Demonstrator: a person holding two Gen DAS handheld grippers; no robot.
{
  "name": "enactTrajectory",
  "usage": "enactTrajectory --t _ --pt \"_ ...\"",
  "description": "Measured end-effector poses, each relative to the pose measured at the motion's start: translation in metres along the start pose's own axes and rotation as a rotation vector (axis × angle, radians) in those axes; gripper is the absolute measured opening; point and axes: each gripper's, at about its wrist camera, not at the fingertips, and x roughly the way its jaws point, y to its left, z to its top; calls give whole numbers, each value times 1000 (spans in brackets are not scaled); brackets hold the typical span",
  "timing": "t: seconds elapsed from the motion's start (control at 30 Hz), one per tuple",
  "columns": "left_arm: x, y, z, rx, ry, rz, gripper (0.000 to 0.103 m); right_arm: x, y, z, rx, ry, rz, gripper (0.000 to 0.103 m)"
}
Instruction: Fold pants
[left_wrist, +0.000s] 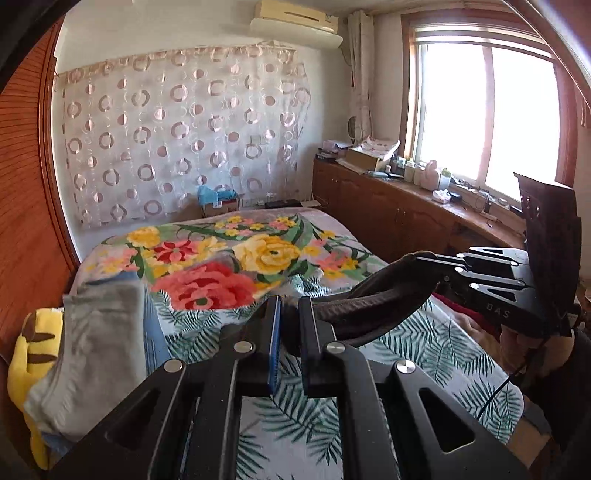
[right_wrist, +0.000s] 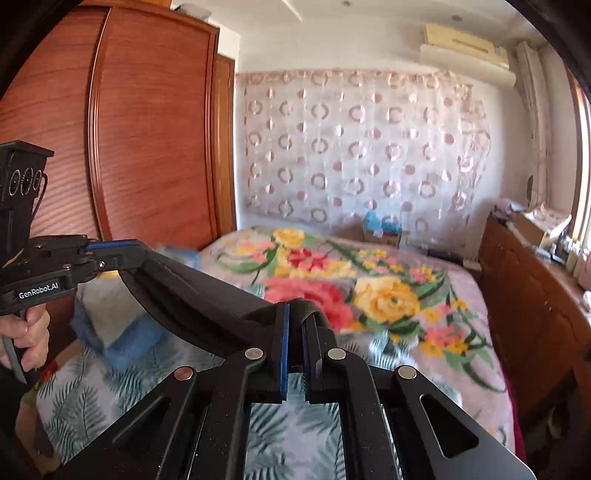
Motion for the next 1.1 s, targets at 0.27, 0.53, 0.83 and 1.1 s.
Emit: enactTrajectory --t 0.27,0.53,0.83,1.1 --pt "-13 -22 -80 -16 123 -36 10 -8 19 -46 45 180 47 5" --pt "-17 -32 -118 -45 184 -56 10 -19 32 -68 78 259 59 5" --pt "-35 -41 -145 -61 205 -72 10 -37 25 -79 145 292 80 5" --pt "-37 -44 -160 -77 229 -75 11 -47 22 -94 182 303 94 5"
